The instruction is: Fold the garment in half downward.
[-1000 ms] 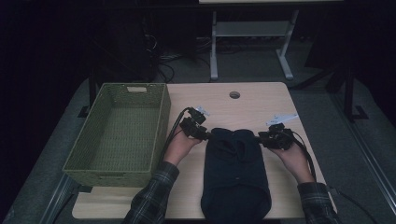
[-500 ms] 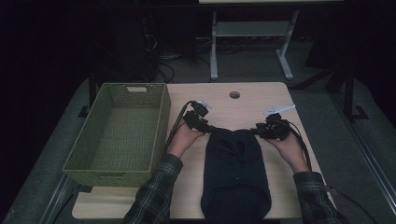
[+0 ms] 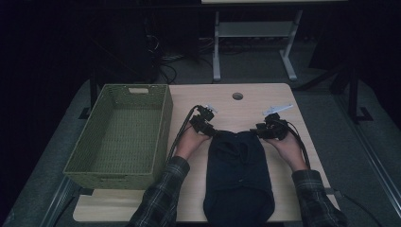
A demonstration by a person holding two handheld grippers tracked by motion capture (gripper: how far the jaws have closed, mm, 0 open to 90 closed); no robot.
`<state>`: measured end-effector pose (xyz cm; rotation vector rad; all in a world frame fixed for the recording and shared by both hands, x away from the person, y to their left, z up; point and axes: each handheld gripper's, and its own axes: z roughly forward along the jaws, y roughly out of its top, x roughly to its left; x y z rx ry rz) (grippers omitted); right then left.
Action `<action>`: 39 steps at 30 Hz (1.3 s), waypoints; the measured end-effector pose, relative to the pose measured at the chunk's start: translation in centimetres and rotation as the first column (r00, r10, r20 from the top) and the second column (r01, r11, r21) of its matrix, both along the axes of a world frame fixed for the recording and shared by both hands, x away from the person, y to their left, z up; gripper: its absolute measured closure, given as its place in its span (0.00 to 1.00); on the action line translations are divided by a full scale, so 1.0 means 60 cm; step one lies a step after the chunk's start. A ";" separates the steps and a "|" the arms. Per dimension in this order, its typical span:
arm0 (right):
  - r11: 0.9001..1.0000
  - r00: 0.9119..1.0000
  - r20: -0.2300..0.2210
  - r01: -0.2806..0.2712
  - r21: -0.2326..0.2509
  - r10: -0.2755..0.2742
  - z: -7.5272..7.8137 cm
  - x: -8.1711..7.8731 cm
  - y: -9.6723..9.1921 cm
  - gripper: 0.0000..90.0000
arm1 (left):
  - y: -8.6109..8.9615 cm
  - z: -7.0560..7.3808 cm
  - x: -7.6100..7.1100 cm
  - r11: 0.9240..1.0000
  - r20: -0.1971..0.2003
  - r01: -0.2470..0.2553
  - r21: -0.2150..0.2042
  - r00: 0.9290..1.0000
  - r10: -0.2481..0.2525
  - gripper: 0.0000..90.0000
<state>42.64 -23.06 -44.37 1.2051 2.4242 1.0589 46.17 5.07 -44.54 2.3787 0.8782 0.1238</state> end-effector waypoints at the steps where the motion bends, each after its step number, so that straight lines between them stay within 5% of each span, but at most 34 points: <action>1: 1.000 1.000 -0.012 0.005 -0.002 -0.005 -0.006 0.003 0.001 0.63 | -0.001 -0.005 0.001 1.000 -0.006 0.008 0.021 1.000 -0.008 0.55; 17: 1.000 0.996 -0.091 0.010 0.011 -0.009 -0.038 0.009 0.000 0.66 | -0.002 -0.014 0.001 0.999 -0.033 0.047 -0.006 0.998 -0.047 0.73; 22: 1.000 0.996 -0.089 -0.006 -0.003 0.005 -0.037 0.005 0.006 0.77 | -0.003 -0.015 -0.001 0.999 -0.051 0.042 -0.025 0.998 -0.043 0.81; 29: 1.000 0.997 -0.081 -0.022 -0.014 0.021 -0.036 0.002 0.014 0.91 | -0.006 -0.013 -0.004 0.999 -0.036 0.055 -0.001 0.998 -0.055 0.89; 39: 0.998 0.998 -0.064 -0.028 -0.050 0.025 -0.023 0.001 0.019 0.93 | -0.001 -0.003 -0.002 0.999 -0.040 0.029 -0.017 0.999 -0.030 0.90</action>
